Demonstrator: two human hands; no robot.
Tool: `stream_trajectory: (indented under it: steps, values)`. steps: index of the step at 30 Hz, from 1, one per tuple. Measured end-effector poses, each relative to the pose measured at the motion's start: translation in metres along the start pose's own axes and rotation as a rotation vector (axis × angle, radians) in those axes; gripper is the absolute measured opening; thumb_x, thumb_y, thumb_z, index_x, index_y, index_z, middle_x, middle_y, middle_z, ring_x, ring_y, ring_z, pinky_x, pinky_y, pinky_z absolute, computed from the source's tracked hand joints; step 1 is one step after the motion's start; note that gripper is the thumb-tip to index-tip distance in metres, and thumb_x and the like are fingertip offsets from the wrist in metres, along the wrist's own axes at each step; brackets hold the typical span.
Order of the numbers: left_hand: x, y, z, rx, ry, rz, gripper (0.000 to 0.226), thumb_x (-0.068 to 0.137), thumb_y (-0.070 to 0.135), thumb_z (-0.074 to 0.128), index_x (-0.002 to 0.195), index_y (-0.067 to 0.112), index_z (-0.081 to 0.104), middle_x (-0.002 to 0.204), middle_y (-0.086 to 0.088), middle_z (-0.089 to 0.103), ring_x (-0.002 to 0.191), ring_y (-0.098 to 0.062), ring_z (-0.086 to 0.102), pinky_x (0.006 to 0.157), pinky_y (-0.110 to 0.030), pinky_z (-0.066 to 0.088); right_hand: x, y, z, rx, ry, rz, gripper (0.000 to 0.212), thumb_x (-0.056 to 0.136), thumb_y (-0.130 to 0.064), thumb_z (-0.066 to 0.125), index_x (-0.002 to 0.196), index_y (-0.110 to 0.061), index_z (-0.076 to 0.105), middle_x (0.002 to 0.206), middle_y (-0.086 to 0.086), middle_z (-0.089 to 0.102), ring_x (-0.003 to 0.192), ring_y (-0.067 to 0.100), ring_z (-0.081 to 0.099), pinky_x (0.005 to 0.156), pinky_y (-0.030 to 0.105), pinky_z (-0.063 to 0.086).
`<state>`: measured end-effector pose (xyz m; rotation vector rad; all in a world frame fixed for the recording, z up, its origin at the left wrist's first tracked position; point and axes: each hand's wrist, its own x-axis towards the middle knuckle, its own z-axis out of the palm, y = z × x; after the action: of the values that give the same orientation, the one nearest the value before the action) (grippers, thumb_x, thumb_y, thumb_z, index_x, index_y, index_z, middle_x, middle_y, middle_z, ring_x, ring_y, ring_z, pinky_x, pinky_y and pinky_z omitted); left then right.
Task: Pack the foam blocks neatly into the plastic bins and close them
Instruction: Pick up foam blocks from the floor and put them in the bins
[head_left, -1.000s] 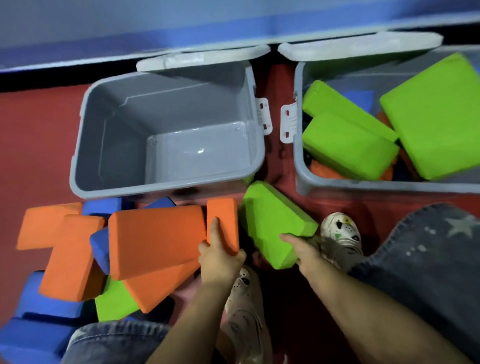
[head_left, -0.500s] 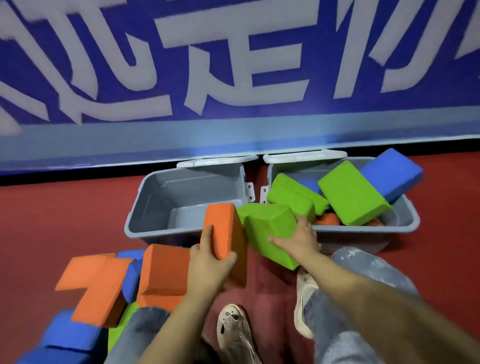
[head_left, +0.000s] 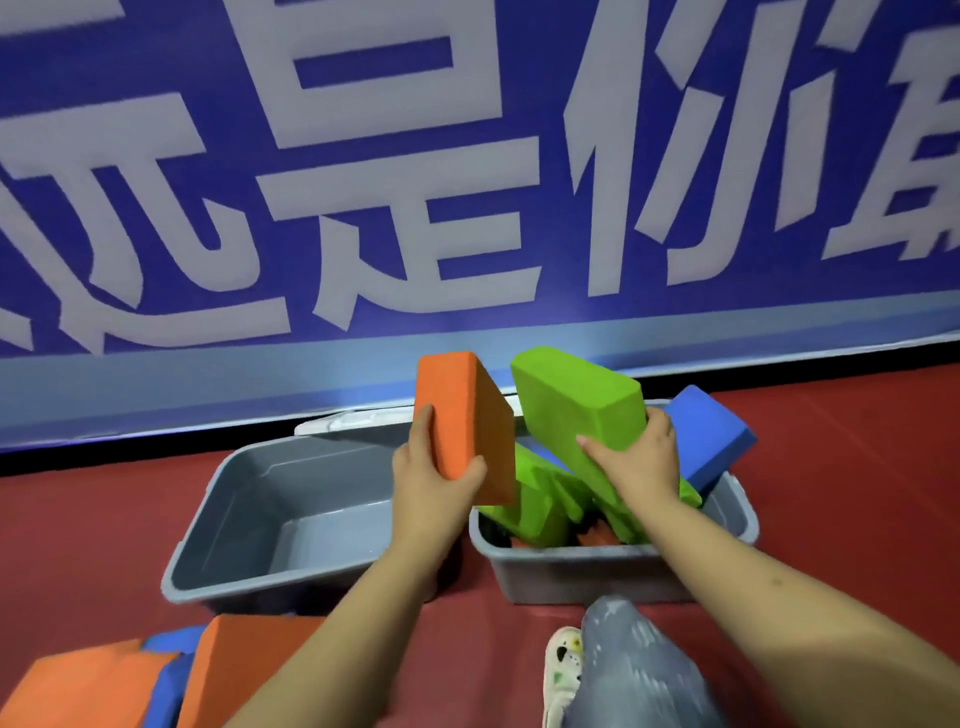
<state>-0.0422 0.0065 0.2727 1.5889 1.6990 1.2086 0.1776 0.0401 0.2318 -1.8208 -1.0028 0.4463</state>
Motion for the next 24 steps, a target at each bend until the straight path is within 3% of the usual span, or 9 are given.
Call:
stream_trajectory:
  steps: [2, 4, 8, 11, 14, 16, 20, 24]
  values:
    - [0.022, 0.003, 0.027, -0.056, 0.022, -0.017, 0.085, 0.078, 0.026, 0.071, 0.149, 0.032, 0.024, 0.131, -0.005, 0.044, 0.111, -0.017, 0.049, 0.096, -0.03, 0.041, 0.018, 0.011, 0.004, 0.018, 0.05, 0.001, 0.084, 0.061, -0.031, 0.088, 0.126, 0.0, 0.043, 0.123, 0.021, 0.05, 0.114, 0.035, 0.05, 0.091, 0.041, 0.041]
    - [0.041, 0.001, 0.055, -0.06, 0.031, -0.016, 0.086, 0.079, 0.024, 0.072, 0.15, 0.028, 0.024, 0.134, -0.008, 0.043, 0.115, -0.017, 0.046, 0.095, -0.023, 0.034, 0.035, 0.027, 0.016, 0.043, 0.076, 0.048, 0.085, 0.061, -0.031, 0.088, 0.124, 0.004, 0.043, 0.121, 0.023, 0.051, 0.113, 0.035, 0.051, 0.09, 0.038, 0.04]
    - [0.067, -0.022, 0.111, 0.029, -0.044, 0.026, 0.088, 0.079, 0.027, 0.072, 0.15, 0.029, 0.021, 0.136, -0.007, 0.036, 0.114, -0.011, 0.038, 0.095, -0.016, 0.026, 0.061, 0.068, 0.05, 0.065, -0.028, 0.248, 0.084, 0.062, -0.038, 0.086, 0.123, 0.003, 0.045, 0.121, 0.023, 0.054, 0.114, 0.035, 0.053, 0.092, 0.039, 0.043]
    - [0.075, -0.051, 0.146, 0.202, -0.279, 0.074, 0.087, 0.078, 0.034, 0.073, 0.149, 0.036, 0.022, 0.142, -0.013, 0.029, 0.128, -0.025, 0.038, 0.107, -0.029, 0.032, 0.065, 0.098, 0.063, -0.03, -0.18, 0.403, 0.079, 0.069, -0.043, 0.08, 0.126, 0.002, 0.047, 0.126, 0.023, 0.054, 0.12, 0.034, 0.051, 0.097, 0.037, 0.041]
    - [0.068, -0.067, 0.172, 0.33, -0.585, 0.102, 0.081, 0.075, 0.045, 0.065, 0.147, 0.04, 0.028, 0.149, -0.019, 0.023, 0.137, -0.034, 0.029, 0.113, -0.038, 0.029, 0.063, 0.118, 0.055, -0.082, -0.199, 0.479, 0.069, 0.079, -0.037, 0.073, 0.129, 0.002, 0.044, 0.128, 0.022, 0.055, 0.121, 0.034, 0.05, 0.095, 0.031, 0.038]
    - [0.06, -0.068, 0.182, 0.361, -0.681, 0.129, 0.076, 0.08, 0.041, 0.064, 0.146, 0.041, 0.028, 0.153, -0.019, 0.016, 0.141, -0.035, 0.02, 0.116, -0.037, 0.024, 0.062, 0.126, 0.045, -0.091, -0.223, 0.477, 0.065, 0.083, -0.035, 0.069, 0.131, 0.001, 0.043, 0.127, 0.019, 0.056, 0.121, 0.033, 0.05, 0.094, 0.03, 0.038]
    - [0.046, -0.061, 0.172, 0.282, -0.639, 0.112, 0.063, 0.087, 0.026, 0.064, 0.143, 0.036, 0.038, 0.154, -0.018, 0.015, 0.144, -0.029, 0.021, 0.115, -0.027, 0.023, 0.055, 0.121, 0.023, -0.105, -0.209, 0.434, 0.063, 0.083, -0.035, 0.068, 0.132, -0.004, 0.044, 0.122, 0.019, 0.059, 0.116, 0.034, 0.053, 0.102, 0.04, 0.04]
    - [0.035, -0.043, 0.119, 0.224, -0.573, 0.08, 0.067, 0.089, 0.023, 0.06, 0.147, 0.039, 0.028, 0.153, -0.016, 0.017, 0.146, -0.02, 0.015, 0.111, -0.028, 0.025, 0.037, 0.071, 0.011, -0.115, -0.268, 0.327, 0.055, 0.085, -0.036, 0.065, 0.129, -0.008, 0.045, 0.116, 0.011, 0.06, 0.105, 0.032, 0.06, 0.088, 0.035, 0.048]
